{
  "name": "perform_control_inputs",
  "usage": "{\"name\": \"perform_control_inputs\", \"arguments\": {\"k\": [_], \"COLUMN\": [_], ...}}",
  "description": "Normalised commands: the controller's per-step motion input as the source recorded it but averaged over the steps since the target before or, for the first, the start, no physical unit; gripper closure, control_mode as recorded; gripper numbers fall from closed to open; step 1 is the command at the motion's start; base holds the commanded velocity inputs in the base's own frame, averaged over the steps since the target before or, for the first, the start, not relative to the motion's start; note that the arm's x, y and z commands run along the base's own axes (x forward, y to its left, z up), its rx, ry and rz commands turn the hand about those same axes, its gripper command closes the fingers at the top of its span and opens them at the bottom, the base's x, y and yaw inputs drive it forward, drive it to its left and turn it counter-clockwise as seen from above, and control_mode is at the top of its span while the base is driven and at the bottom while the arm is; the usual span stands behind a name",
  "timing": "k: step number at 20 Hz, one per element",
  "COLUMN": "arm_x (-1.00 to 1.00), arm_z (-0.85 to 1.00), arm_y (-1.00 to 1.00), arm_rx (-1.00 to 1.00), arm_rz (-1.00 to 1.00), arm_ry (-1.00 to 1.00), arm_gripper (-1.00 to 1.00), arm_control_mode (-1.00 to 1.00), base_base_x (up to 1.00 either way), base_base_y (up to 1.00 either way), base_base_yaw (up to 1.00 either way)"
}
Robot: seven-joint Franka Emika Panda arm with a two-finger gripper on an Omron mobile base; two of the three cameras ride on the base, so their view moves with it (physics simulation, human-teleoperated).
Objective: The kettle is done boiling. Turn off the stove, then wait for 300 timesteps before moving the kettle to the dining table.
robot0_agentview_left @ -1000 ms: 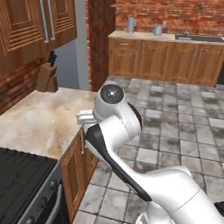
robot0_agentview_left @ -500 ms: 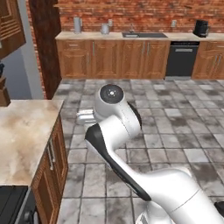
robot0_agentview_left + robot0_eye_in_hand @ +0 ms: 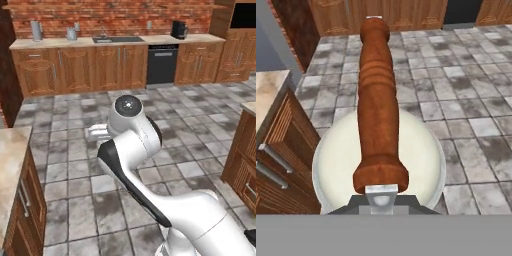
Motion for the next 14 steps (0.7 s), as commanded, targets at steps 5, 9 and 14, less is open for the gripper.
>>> {"name": "perform_control_inputs", "arguments": {"k": [5, 9, 14], "arm_x": [0.0, 0.0, 0.0], "arm_z": [0.0, 0.0, 0.0], "arm_y": [0.0, 0.0, 0.0], "arm_rx": [0.0, 0.0, 0.0], "arm_rz": [0.0, 0.0, 0.0], "arm_ry": [0.0, 0.0, 0.0], "arm_gripper": [1.0, 1.0, 1.0], "arm_control_mode": [1.0, 1.0, 1.0], "base_base_x": [0.27, 0.45, 0.55], "base_base_y": [-0.34, -0.21, -0.16], "base_base_yaw": [-0.31, -0.28, -0.25]}}
